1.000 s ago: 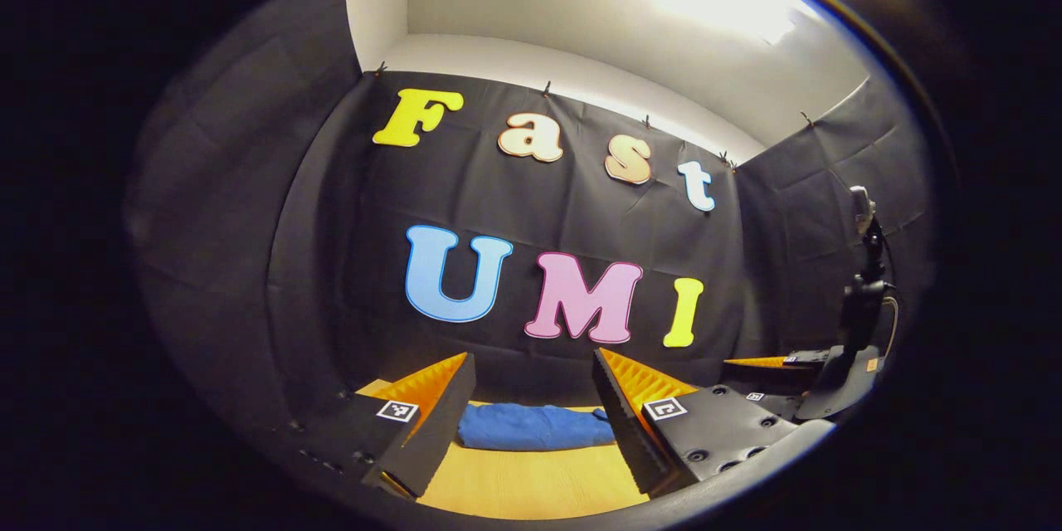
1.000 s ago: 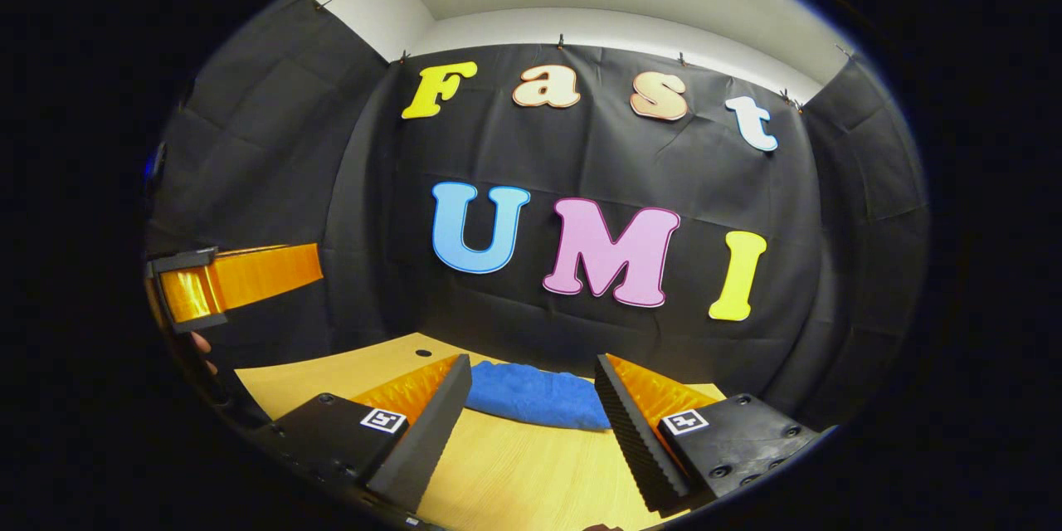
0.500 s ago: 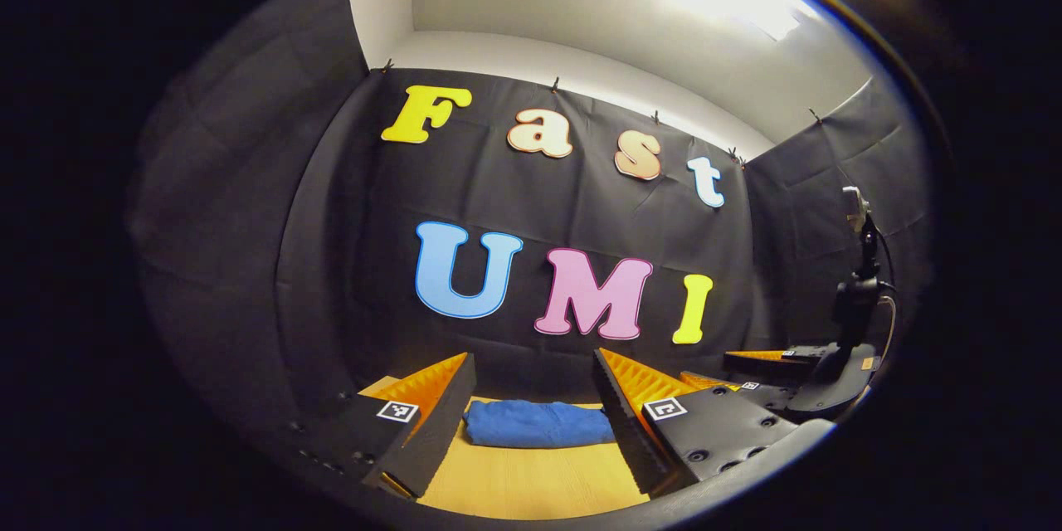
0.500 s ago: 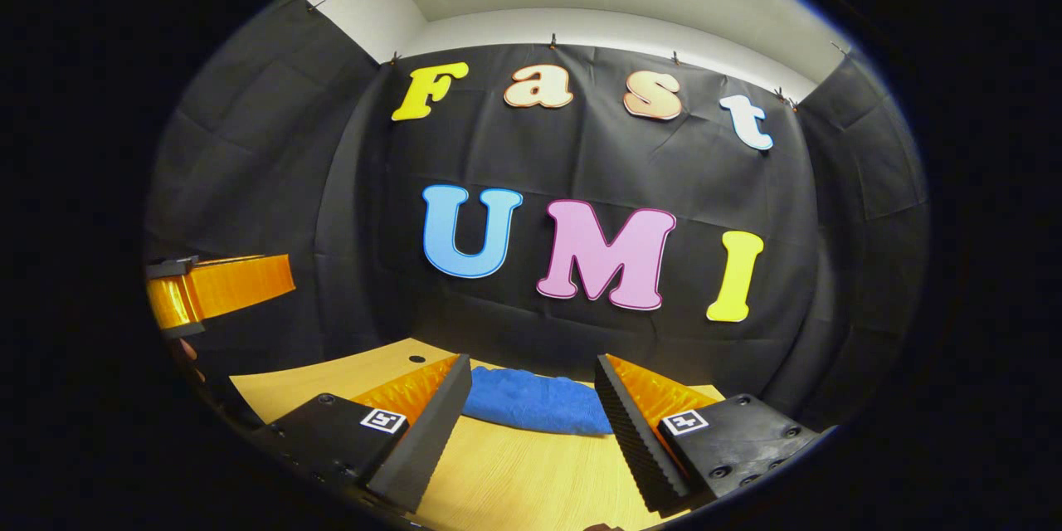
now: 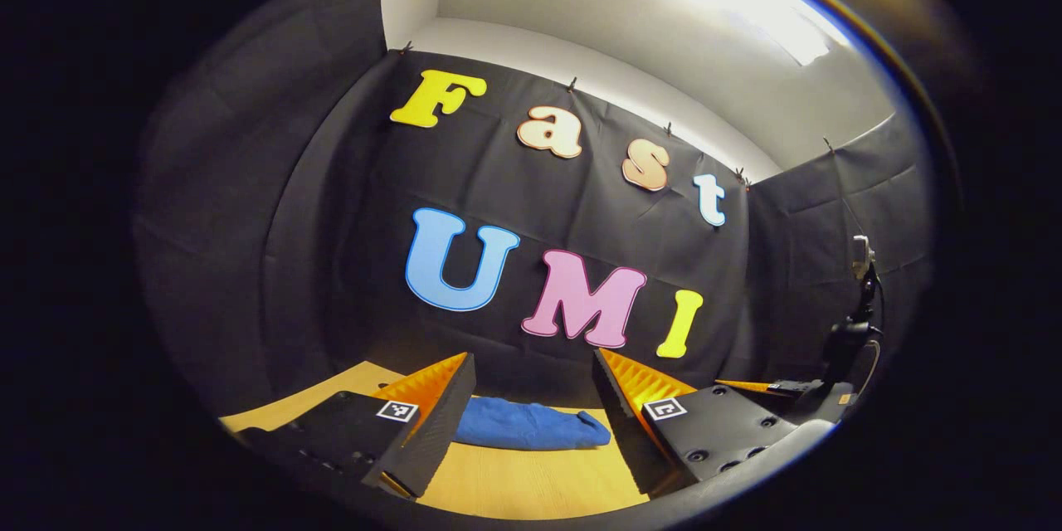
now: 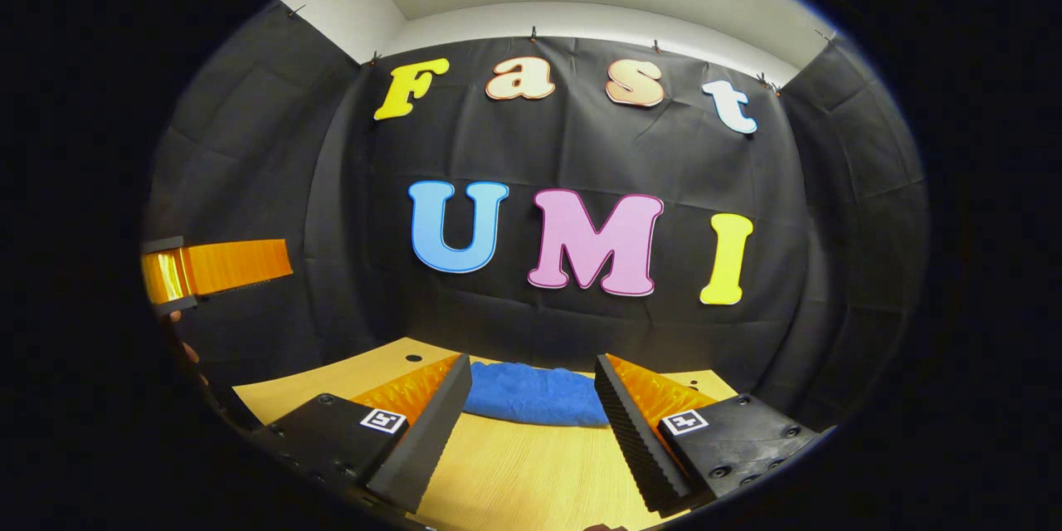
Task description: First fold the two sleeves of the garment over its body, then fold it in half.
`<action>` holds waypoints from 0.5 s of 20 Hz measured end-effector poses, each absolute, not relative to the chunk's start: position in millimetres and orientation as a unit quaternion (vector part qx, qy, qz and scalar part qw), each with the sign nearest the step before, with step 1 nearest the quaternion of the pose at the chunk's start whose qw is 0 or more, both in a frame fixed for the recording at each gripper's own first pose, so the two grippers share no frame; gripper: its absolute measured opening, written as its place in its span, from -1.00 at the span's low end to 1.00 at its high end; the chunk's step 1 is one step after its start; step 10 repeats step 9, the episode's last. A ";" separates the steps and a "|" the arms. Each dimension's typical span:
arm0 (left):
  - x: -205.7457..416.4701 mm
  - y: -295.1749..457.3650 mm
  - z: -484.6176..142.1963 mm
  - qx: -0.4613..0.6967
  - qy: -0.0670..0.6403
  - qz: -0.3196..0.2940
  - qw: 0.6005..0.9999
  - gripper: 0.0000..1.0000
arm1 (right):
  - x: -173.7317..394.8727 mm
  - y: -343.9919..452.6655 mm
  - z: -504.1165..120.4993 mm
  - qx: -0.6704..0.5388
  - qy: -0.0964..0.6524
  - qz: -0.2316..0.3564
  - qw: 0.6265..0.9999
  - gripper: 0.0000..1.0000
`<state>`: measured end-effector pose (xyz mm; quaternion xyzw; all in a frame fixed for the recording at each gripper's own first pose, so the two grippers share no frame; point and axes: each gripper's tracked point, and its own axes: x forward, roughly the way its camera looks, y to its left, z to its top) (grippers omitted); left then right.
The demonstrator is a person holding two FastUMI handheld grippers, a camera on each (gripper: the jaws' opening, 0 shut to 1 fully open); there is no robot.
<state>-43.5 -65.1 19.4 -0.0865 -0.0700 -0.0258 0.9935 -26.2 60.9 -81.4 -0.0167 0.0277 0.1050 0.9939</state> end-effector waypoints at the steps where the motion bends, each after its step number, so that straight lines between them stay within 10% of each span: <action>1: -42.9 -65.9 18.5 -0.081 -0.069 -0.024 0.994 0.62 | -25.6 57.0 -84.2 -0.026 0.033 0.100 0.994 0.89; 10: -45.7 -69.6 17.1 -0.044 -0.071 -0.015 0.996 0.62 | -30.8 54.2 -79.1 -0.023 0.025 0.098 0.995 0.91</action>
